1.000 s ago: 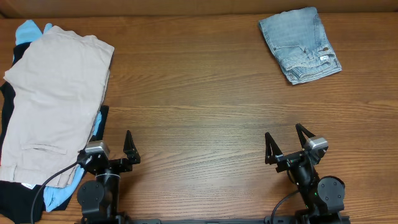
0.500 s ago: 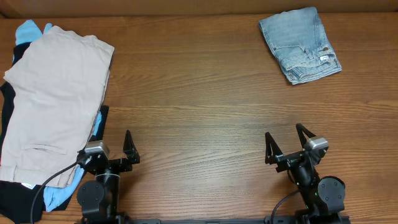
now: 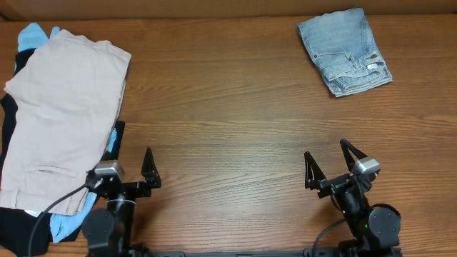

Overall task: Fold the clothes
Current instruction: 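Reach the left gripper to the beige shorts on the pile and grasp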

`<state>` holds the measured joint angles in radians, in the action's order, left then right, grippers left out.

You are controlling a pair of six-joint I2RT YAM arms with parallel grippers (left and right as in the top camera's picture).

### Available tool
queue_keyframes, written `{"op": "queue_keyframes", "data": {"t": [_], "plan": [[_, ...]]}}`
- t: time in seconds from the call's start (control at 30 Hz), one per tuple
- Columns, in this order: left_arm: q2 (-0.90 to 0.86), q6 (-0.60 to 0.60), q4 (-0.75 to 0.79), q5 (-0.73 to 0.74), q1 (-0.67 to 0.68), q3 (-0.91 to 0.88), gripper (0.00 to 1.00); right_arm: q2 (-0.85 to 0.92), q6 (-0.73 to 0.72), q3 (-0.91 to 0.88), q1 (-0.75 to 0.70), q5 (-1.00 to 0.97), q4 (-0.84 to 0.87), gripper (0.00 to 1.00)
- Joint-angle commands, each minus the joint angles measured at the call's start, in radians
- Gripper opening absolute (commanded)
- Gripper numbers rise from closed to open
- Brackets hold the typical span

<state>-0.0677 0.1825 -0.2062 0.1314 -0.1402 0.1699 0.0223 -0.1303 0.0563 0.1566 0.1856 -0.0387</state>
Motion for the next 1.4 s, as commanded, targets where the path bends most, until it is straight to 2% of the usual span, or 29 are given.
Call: {"op": "queue_keyframes", "data": {"t": [0.0, 0.2, 0.23, 0.4, 0.47, 0.6, 0.77, 1.0, 1.13, 1.23, 1.37], "plan": [[-0.128, -0.027, -0.059, 0.015, -0.008, 0.135, 1.0, 0.046, 0.004, 0.148, -0.007, 0.034, -0.053, 1.0], [-0.432, -0.069, -0.202, 0.016, -0.007, 0.398, 1.0, 0.26, 0.007, 0.418, -0.007, 0.042, -0.243, 1.0], [-0.552, -0.082, -0.277, 0.016, -0.007, 0.524, 1.0, 0.36, 0.008, 0.524, -0.007, 0.047, -0.319, 1.0], [-0.832, -0.131, -0.562, 0.015, -0.007, 0.865, 1.0, 0.642, 0.007, 0.785, -0.007, 0.056, -0.532, 1.0], [-0.939, -0.177, -0.672, 0.009, -0.007, 0.986, 1.0, 0.768, 0.007, 0.89, -0.007, 0.066, -0.634, 1.0], [-1.125, -0.185, -0.826, -0.069, -0.007, 1.146, 1.0, 0.993, 0.007, 1.049, -0.007, 0.097, -0.779, 1.0], [-1.289, -0.203, -0.833, -0.201, -0.008, 1.159, 1.0, 1.198, 0.0, 1.091, -0.007, 0.141, -0.759, 1.0], [-1.493, -0.296, -0.808, -0.244, -0.02, 1.159, 1.0, 1.394, 0.0, 1.091, -0.007, 0.292, -0.737, 0.98], [-1.593, -0.34, -0.76, -0.3, -0.024, 1.159, 0.97, 1.456, 0.001, 1.091, -0.007, 0.294, -0.733, 0.9], [-1.68, -0.336, -0.709, -0.452, -0.024, 1.159, 0.9, 1.48, 0.004, 1.089, -0.007, 0.294, -0.734, 0.85], [-1.755, -0.335, -0.649, -0.511, -0.024, 1.159, 0.9, 1.48, 0.004, 1.089, -0.007, 0.275, -0.726, 0.84]]}}
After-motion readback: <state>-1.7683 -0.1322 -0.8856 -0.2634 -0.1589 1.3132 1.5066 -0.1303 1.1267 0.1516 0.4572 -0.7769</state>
